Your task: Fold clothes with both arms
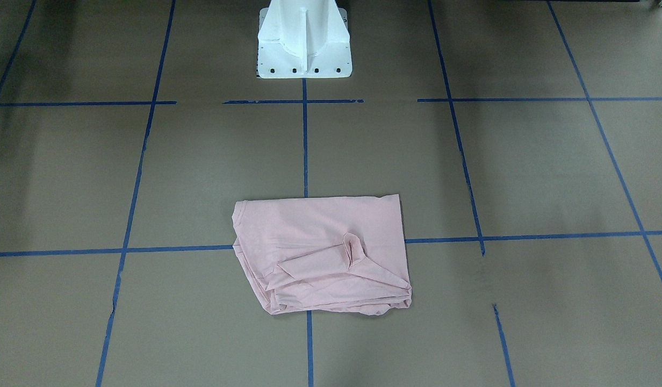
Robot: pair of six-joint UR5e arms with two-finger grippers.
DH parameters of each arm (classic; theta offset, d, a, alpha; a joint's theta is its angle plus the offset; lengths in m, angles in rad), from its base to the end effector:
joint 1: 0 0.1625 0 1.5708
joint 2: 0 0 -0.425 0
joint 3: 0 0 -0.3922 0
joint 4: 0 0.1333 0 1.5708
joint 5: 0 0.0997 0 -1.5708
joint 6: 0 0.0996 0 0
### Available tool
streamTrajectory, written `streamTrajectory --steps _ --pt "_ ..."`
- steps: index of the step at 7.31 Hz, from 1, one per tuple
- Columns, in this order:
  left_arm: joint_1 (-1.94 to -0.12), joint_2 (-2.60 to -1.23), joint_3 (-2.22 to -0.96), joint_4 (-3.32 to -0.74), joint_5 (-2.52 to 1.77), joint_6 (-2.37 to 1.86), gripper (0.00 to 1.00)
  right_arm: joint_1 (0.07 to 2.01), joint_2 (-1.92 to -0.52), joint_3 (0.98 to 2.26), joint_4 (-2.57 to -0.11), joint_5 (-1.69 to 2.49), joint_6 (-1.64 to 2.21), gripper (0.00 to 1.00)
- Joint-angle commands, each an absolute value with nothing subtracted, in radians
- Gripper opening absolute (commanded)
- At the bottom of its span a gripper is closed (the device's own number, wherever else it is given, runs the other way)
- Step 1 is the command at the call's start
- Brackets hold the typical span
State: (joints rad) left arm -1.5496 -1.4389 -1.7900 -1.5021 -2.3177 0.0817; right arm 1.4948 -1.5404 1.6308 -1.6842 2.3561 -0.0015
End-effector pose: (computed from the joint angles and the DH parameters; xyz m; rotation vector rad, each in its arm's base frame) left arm -0.0564 -0.4371 0.6208 0.0403 0.7464 0.1050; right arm 0.0246 -0.5049 0.6246 -0.0511 -0.7840 -0.0644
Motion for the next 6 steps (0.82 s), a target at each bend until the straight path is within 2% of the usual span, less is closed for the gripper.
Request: streamTrajectory --steps 1,6 --pt "-1.545 -1.439 -1.790 -1.503 -2.318 0.083 1.00 1.494 -1.543 1.640 -1.698 2.356 -0.002 1.00" --pt "-1.545 -1.440 -1.793 -1.505 -2.316 0.091 1.00 1.493 -1.554 1.638 -1.689 2.356 -0.005 1.00"
